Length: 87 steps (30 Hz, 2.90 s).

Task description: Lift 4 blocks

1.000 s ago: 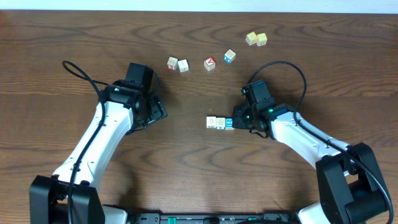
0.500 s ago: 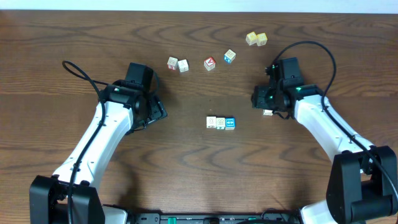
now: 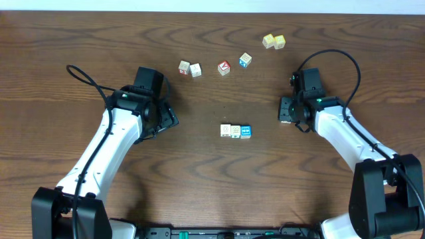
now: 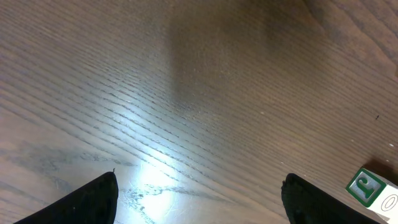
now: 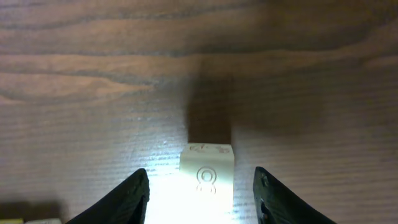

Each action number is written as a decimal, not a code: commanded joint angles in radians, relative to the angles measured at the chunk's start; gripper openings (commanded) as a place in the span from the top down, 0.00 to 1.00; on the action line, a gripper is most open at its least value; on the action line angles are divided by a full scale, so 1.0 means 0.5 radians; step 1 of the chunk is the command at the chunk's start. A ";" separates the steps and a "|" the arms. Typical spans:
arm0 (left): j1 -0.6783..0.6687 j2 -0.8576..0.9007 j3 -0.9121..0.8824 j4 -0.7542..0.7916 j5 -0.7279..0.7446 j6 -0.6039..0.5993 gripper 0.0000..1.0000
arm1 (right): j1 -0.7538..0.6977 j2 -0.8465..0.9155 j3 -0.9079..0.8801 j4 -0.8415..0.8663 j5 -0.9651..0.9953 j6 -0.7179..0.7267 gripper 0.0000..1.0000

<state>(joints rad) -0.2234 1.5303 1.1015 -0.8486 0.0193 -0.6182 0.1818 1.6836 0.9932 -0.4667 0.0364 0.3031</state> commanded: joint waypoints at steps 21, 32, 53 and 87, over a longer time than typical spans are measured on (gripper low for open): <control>0.007 0.008 -0.010 -0.006 -0.025 -0.017 0.16 | -0.008 -0.002 -0.244 0.285 0.039 0.028 0.62; 0.007 0.008 -0.010 -0.006 -0.025 -0.016 0.16 | -0.008 0.040 -0.244 0.346 0.029 0.012 0.61; 0.007 0.007 -0.010 -0.006 -0.024 -0.016 0.16 | -0.008 0.040 -0.248 0.314 0.050 -0.018 0.64; 0.007 0.008 -0.010 -0.006 -0.025 -0.016 0.16 | -0.007 0.137 -0.249 0.403 0.031 -0.103 0.64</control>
<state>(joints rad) -0.2234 1.5303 1.1015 -0.8490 0.0193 -0.6250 0.1818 1.7470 0.8742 -0.2768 0.0425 0.2653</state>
